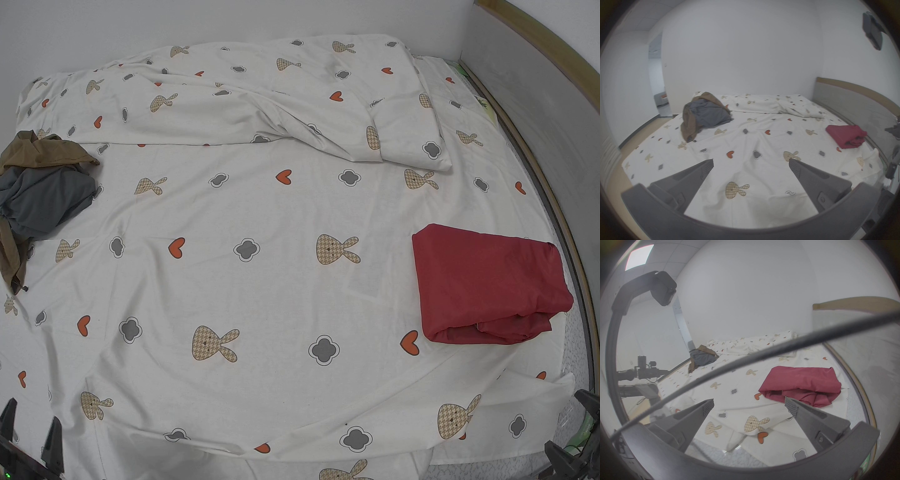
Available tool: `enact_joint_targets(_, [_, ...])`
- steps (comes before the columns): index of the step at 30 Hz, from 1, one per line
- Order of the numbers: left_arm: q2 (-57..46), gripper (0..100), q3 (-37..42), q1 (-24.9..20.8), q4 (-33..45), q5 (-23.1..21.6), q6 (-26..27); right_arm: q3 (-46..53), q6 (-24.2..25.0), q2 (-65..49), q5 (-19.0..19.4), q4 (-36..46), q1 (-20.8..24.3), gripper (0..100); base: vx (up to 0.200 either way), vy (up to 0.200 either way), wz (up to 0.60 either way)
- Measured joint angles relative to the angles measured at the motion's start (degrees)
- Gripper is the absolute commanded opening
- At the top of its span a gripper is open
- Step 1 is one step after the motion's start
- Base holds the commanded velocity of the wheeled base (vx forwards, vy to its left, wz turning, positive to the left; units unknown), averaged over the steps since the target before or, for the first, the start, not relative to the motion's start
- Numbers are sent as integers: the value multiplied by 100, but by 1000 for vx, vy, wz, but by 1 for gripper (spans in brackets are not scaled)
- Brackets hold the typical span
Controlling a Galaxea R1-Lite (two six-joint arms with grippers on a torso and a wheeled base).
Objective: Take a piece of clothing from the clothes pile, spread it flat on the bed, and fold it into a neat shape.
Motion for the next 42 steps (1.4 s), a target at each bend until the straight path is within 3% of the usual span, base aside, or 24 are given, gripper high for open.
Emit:
enact_joint_targets(4, [-218, 100, 304, -30, -171, -446, 72, 477, -96, -168, -216, -635, -228, 100, 0, 0, 0])
enact_joint_targets(11, [-369, 100, 434, -51, -268, -589, 108, 802, -452, -424, -1044, -756, -474, 100, 0, 0, 0])
enact_joint_targets(17, [-406, 100, 447, -56, -280, -605, 117, 852, 90, -485, -1193, -777, -510, 100, 0, 0, 0])
enact_joint_targets(22, [-414, 100, 447, -56, -280, -608, 117, 866, 94, -500, -2037, -786, -516, 100, 0, 0, 0])
enact_joint_targets(24, [-417, 100, 447, -56, -280, -608, 117, 868, 2, -502, -2200, -788, -516, 100, 0, 0, 0])
enact_joint_targets(30, [-417, 100, 447, -56, -283, -608, 117, 894, -274, -507, -2105, -979, -507, 100, 0, 0, 0])
enact_joint_targets(42, [-417, 100, 447, -59, -280, -608, 117, 907, -85, -491, -2103, -872, -494, 100, 0, 0, 0])
